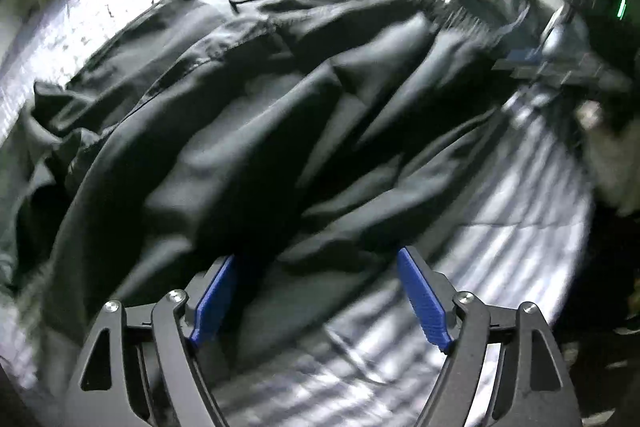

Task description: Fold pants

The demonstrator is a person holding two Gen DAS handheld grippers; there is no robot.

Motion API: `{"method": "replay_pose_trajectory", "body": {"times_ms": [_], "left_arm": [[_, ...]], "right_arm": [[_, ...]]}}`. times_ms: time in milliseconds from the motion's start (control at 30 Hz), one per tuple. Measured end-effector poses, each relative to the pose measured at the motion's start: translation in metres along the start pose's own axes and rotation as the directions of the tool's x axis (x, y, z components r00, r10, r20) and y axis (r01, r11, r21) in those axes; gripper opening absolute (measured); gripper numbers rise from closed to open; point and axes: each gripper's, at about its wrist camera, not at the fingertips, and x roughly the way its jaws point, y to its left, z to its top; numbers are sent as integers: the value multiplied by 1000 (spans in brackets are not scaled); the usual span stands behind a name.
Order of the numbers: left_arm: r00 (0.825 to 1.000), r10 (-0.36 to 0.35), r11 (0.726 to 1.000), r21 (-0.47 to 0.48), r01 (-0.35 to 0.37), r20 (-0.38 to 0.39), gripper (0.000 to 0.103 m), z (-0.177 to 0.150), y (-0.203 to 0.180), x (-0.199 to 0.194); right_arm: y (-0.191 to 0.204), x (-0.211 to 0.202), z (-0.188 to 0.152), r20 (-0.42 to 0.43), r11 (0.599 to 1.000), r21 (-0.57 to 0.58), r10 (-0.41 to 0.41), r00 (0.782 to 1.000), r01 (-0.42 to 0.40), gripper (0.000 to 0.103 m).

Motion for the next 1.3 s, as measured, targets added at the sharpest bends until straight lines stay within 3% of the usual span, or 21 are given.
{"method": "replay_pose_trajectory", "body": {"times_ms": [100,267,333,367,467,500,533,600,833,967,1033,1100,1167,1200,1267,1300], "left_arm": [[999,-45,998,-36,46,18,81,-3,7,-14],[1000,-2,998,-58,1,-13,75,3,14,0],[998,47,998,-33,-48,-30,62,3,15,10],[996,89,996,4,-89,-26,61,3,11,11],[990,139,988,67,-138,-21,26,1,2,6],[992,127,990,62,-125,-18,5,-1,1,1],[991,130,990,58,-129,-13,5,-3,0,-3],[989,147,987,70,-146,-3,5,-9,-9,-13],[997,68,980,189,-60,-36,5,-34,-82,-24],[998,-31,984,175,42,-62,5,-43,-104,-27],[986,-137,980,132,148,-90,4,-46,-112,-31],[977,-175,968,161,193,-121,5,-57,-132,-35],[975,-146,966,188,177,-165,11,-60,-132,-35],[973,-142,973,154,171,-184,11,-59,-122,-38],[974,-152,982,82,168,-169,13,-52,-95,-57],[981,-128,988,72,140,-145,19,-45,-86,-65]], "right_arm": [[0,1,-2,0,1000,-3,-9,1000,9,25],[3,2,0,6,1000,-10,-26,1000,26,25],[3,2,0,5,999,-11,-30,1000,30,25],[3,3,0,3,999,-9,-30,1000,30,25],[2,3,0,3,1000,-1,-30,1000,30,25],[2,3,0,6,1000,4,-23,1000,23,22],[1,-1,0,22,1000,23,0,1000,-1,14],[0,-8,0,43,998,44,41,998,-43,12],[-14,-25,-3,64,992,89,79,995,-84,10],[-19,-42,-7,62,995,67,66,996,-70,10],[-20,-51,-11,70,996,53,64,996,-68,10],[-22,-58,-15,67,998,36,58,996,-60,10],[-20,-55,-19,41,999,-9,39,998,-39,13],[-19,-53,-19,35,1000,-15,19,999,-18,16],[-16,-53,-17,31,999,-33,-18,999,19,17],[-15,-56,-15,50,999,-38,-21,999,22,19]]}}
